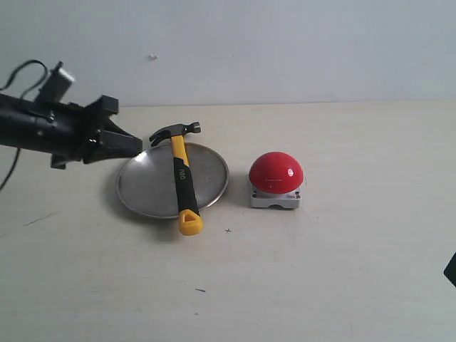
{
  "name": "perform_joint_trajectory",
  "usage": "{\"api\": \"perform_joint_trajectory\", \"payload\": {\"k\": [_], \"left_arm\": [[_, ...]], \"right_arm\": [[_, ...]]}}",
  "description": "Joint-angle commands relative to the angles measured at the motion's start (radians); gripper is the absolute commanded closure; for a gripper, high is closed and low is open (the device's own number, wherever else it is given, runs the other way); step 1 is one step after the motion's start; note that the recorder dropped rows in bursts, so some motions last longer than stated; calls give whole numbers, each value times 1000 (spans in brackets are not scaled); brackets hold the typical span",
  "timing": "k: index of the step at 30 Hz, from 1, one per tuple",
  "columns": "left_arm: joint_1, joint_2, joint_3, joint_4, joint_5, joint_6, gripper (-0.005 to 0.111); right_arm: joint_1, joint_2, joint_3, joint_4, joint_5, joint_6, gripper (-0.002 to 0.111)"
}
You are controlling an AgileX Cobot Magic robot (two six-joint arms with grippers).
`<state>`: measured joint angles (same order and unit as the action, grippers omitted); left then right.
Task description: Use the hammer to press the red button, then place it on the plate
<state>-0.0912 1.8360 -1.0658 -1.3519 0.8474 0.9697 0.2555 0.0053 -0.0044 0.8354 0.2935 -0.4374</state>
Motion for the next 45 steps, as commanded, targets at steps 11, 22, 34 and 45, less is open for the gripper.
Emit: {"api": "perform_joint_trajectory", "payload": {"k": [11,22,34,45], "left_arm": [[33,-813,459,-302,-190,479,107],[33,-1445,745,-311,-321,436,107],[33,-1583,914,-392,-763,373,107],[33,-1583,935,-392,-719,384,107]], "right_arm": [[1,-5,4,-10,-1,-5,108],[1,-5,4,-10,-1,-5,108],[1,-5,4,-10,-1,-5,108],[1,-5,4,-10,-1,-5,108]]}}
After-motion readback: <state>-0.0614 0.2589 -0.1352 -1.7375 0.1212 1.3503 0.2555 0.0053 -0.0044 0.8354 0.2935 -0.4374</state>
